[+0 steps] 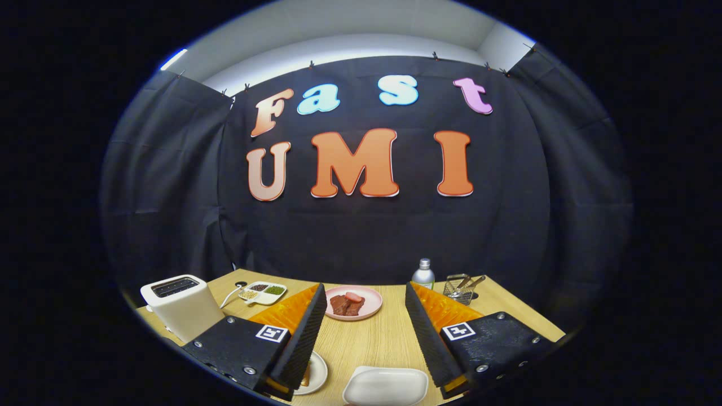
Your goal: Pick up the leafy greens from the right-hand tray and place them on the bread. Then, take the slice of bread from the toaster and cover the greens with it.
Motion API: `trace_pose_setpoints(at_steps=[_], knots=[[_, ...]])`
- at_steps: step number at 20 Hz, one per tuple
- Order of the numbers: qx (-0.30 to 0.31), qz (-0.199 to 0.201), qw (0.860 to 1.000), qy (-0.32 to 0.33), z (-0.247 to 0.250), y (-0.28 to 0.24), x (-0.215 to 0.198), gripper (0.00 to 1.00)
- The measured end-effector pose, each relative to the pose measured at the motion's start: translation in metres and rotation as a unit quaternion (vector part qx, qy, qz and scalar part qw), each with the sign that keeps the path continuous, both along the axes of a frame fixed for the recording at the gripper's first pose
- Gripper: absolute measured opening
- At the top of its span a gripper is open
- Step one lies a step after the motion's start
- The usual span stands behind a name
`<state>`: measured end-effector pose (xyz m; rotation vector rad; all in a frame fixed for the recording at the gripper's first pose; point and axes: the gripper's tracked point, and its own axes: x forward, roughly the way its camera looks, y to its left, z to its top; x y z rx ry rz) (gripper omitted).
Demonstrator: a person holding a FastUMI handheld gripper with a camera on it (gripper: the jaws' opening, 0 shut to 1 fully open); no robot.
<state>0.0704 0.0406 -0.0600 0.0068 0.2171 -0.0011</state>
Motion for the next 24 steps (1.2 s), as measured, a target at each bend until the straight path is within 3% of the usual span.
trace_pose_setpoints(at_steps=[8,15,24], knots=[[-0.038,-0.001,0.998,-0.057,0.010,-0.001,-0.009,0.93],[-0.004,0.009,0.998,-0.065,0.011,0.010,-0.018,0.94],[-0.004,0.006,0.996,-0.091,0.035,0.005,-0.014,0.94]])
